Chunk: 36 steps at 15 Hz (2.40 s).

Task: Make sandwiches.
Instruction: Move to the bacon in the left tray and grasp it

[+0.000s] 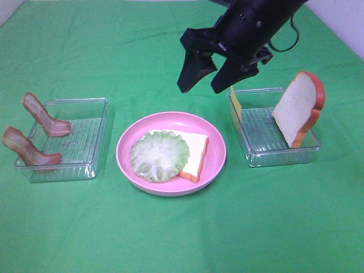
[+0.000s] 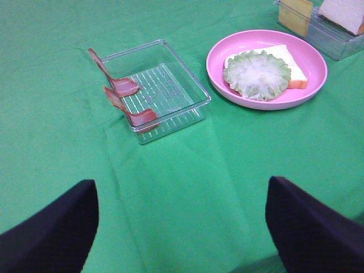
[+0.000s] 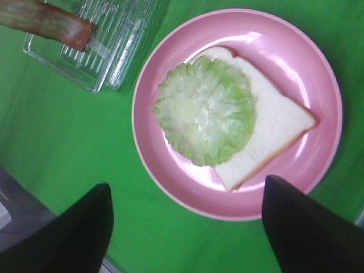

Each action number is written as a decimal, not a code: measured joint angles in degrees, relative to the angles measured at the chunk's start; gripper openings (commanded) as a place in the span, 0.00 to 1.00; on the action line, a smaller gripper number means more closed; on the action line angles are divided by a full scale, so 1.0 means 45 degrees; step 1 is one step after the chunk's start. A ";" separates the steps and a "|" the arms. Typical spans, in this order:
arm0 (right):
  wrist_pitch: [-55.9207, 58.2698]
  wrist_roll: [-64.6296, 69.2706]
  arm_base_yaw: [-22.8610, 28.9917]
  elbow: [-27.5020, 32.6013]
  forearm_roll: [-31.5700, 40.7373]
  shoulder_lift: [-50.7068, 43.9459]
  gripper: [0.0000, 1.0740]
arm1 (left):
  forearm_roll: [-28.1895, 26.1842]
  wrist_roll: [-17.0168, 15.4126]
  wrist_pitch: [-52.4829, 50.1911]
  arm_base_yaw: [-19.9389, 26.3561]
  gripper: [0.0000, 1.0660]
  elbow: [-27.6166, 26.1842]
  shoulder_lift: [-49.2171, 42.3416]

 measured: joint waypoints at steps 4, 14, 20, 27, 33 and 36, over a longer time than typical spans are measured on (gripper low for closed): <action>0.1617 0.1668 0.0000 0.0318 -0.2317 -0.2954 0.65 | 0.0013 0.0000 0.0000 0.0000 0.72 0.0000 0.0000; 0.2878 0.5233 0.0000 0.7690 -0.6137 -1.2389 0.65 | 0.0013 0.0000 0.0000 0.0000 0.72 0.0000 0.0000; 0.2979 0.4736 0.0000 1.1141 -0.6137 -1.8296 0.65 | 0.0013 0.0000 0.0000 0.0000 0.72 0.0000 0.0000; 0.1541 0.3158 0.0000 1.2312 -0.6124 -2.3224 0.65 | 0.0102 -0.0879 -0.0802 0.0000 0.72 -0.0395 0.1757; 0.1171 0.2941 0.0000 1.2503 -0.6099 -2.3313 0.65 | 0.1095 -0.4456 -0.1566 0.0000 0.72 -0.2699 0.8314; 0.1171 0.2827 0.0000 1.2503 -0.6099 -2.3313 0.65 | 0.2330 -0.4698 -0.0280 0.0000 0.72 -0.4889 1.2401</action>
